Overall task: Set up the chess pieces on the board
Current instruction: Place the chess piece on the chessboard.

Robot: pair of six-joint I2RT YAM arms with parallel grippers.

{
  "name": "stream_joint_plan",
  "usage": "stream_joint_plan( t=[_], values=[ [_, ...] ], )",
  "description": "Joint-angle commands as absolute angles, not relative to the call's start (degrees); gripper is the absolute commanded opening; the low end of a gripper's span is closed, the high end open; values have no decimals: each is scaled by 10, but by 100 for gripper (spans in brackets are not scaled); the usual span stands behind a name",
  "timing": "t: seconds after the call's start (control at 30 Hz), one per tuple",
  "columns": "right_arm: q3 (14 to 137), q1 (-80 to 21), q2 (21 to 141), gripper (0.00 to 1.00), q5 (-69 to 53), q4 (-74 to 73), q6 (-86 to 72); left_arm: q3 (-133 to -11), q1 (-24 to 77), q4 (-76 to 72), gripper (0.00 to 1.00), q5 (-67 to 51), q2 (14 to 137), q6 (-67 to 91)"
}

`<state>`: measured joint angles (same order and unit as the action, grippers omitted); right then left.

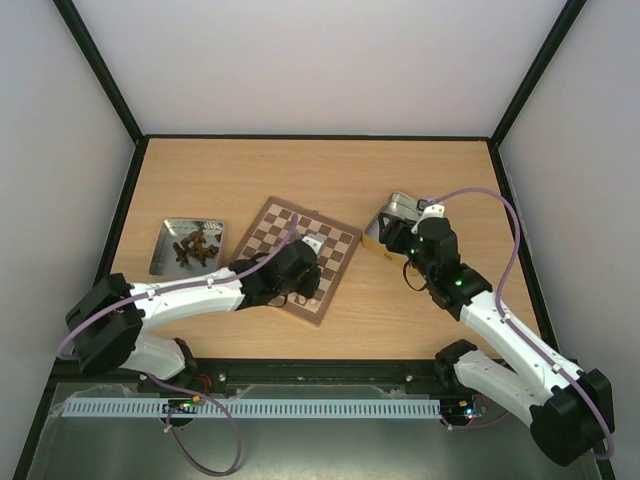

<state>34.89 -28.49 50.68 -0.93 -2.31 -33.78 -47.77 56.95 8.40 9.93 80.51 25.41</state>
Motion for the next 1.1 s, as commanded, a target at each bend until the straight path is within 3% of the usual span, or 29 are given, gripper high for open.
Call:
stream_joint_plan(
  t=[0.0,1.07],
  values=[
    [338,-286,511,69,18,-22,-357,-447,582,56,4,96,815,239],
    [341,-285,553,70,2,-16,-361,-454,587,48,8,46,891,187]
  ],
)
